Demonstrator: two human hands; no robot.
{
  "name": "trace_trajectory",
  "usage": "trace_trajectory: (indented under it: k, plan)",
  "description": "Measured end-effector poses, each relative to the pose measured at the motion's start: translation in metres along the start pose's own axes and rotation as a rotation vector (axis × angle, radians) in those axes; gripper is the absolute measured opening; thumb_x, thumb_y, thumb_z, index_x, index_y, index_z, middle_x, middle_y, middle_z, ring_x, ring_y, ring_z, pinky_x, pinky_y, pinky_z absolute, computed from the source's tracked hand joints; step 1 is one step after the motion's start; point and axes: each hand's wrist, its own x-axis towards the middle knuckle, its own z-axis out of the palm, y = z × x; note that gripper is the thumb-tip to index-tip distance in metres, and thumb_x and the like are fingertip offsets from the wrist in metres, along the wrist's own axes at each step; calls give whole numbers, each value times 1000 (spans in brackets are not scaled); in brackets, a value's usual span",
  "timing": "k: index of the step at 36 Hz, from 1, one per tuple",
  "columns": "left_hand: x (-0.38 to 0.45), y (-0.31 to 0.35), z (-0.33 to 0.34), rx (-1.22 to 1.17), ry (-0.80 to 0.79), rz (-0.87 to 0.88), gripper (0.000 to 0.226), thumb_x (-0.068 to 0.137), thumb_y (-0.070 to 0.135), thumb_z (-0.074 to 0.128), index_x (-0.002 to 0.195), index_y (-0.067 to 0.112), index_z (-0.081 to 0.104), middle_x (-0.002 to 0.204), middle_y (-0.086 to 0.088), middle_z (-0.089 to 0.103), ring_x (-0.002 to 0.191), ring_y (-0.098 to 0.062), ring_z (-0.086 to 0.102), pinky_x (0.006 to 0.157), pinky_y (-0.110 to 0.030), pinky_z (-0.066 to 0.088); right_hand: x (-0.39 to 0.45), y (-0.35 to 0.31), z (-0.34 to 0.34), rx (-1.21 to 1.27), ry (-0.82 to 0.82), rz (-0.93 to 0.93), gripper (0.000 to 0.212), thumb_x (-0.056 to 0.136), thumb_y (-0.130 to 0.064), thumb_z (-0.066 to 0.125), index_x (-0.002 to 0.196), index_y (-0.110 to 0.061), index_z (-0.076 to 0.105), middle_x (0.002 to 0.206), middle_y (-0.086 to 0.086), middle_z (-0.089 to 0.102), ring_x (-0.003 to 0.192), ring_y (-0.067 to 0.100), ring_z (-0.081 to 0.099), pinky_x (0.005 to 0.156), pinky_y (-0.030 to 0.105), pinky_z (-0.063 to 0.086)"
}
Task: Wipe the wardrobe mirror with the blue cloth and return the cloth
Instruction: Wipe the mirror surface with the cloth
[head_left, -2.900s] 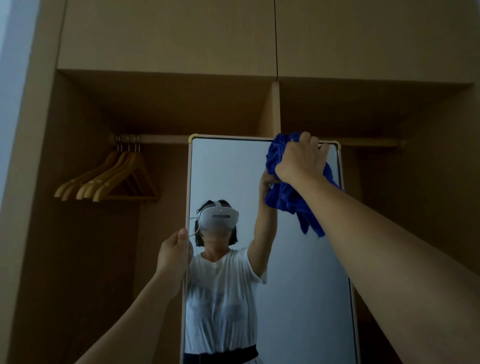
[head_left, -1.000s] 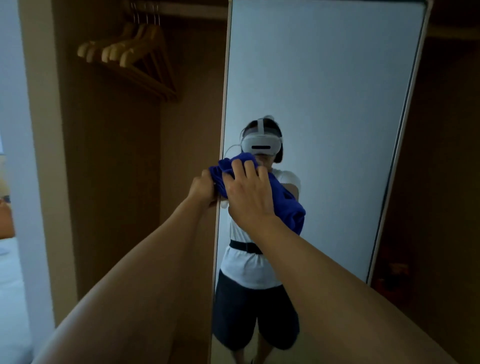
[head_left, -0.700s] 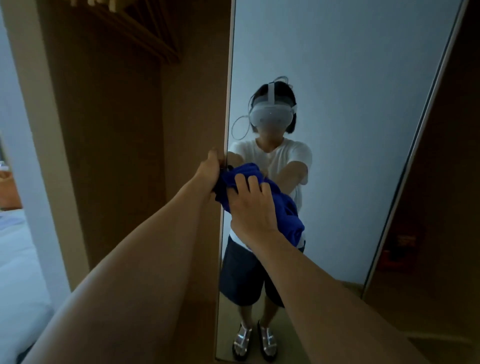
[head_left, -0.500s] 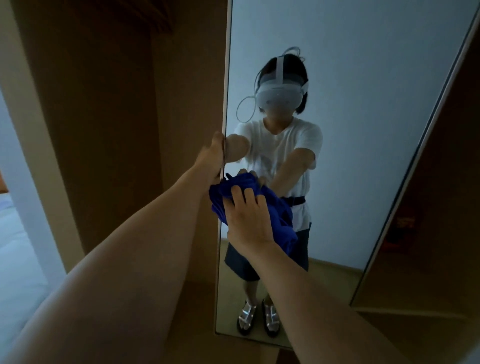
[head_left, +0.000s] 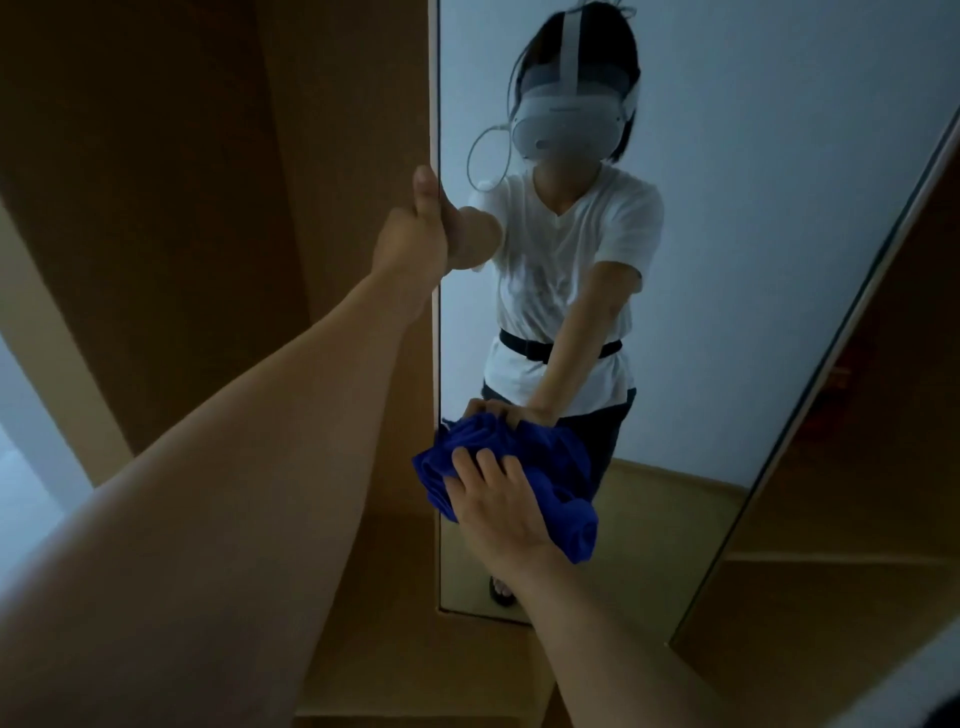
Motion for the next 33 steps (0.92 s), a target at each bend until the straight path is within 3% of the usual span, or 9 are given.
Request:
trace_trajectory:
  k: [4, 8, 10, 14, 16, 19, 23, 30, 33]
  plan:
    - [3, 0, 0, 4, 12, 13, 68, 96, 57, 16, 129, 6, 48, 94, -2, 46, 82, -15, 46, 77, -28, 38, -14, -6, 15, -4, -83, -58, 25, 67, -29, 79, 91, -24, 70, 113, -1, 64, 91, 19, 60, 73, 31, 50]
    - [4, -4, 1, 20, 38, 26, 69, 95, 59, 16, 126, 6, 49, 75, 3, 45, 64, -10, 43, 66, -27, 37, -28, -7, 30, -20, -174, -187, 32, 68, -29, 77, 98, -25, 67, 117, -2, 60, 94, 18, 57, 77, 31, 49]
    - [4, -8, 1, 20, 38, 17, 71, 94, 61, 16, 124, 7, 49, 72, 4, 44, 64, -10, 45, 70, -29, 39, -30, -1, 30, -32, -173, -242, 33, 66, -30, 77, 97, -27, 67, 115, -4, 60, 91, 16, 57, 76, 30, 49]
    - [1, -10, -1, 25, 31, -10, 65, 91, 65, 15, 109, 12, 49, 72, 1, 48, 66, -12, 50, 71, -30, 43, -24, 28, 13, -78, -7, -331, 12, 82, -19, 59, 86, -28, 67, 109, -7, 63, 84, 15, 58, 72, 29, 48]
    - [-2, -9, -2, 40, 32, -10, 60, 91, 65, 15, 98, 14, 44, 71, 0, 49, 65, -13, 51, 64, -27, 43, -14, 47, -4, -68, 132, -327, 27, 87, -12, 45, 87, -26, 67, 112, -5, 64, 87, 17, 60, 74, 31, 49]
    - [-7, -7, -4, 61, 41, -12, 57, 91, 65, 15, 92, 14, 40, 71, -1, 48, 63, -13, 48, 54, -26, 35, 8, 77, -37, -105, 284, -326, 30, 85, -14, 54, 110, -26, 66, 119, -3, 62, 99, 20, 59, 85, 37, 49]
    - [-11, -8, -8, 88, 26, 10, 63, 90, 67, 13, 76, 14, 43, 71, -4, 54, 64, -15, 53, 60, -30, 44, 36, 111, -79, -170, 409, -312, 49, 84, -16, 57, 132, -23, 56, 123, -2, 62, 107, 21, 59, 92, 40, 47]
    - [-18, -11, -11, 97, 24, 47, 62, 89, 67, 12, 68, 18, 44, 68, -8, 57, 62, -18, 55, 57, -31, 44, 66, 148, -124, -308, 536, -334, 38, 79, -14, 70, 116, -24, 68, 120, -3, 66, 106, 21, 63, 97, 45, 47]
    - [-18, -11, -11, 117, 16, 42, 65, 87, 68, 10, 69, 18, 47, 69, -8, 57, 64, -19, 57, 54, -30, 42, 76, 156, -138, -285, 573, -336, 31, 85, -13, 60, 114, -21, 69, 121, 0, 65, 106, 24, 63, 97, 48, 47]
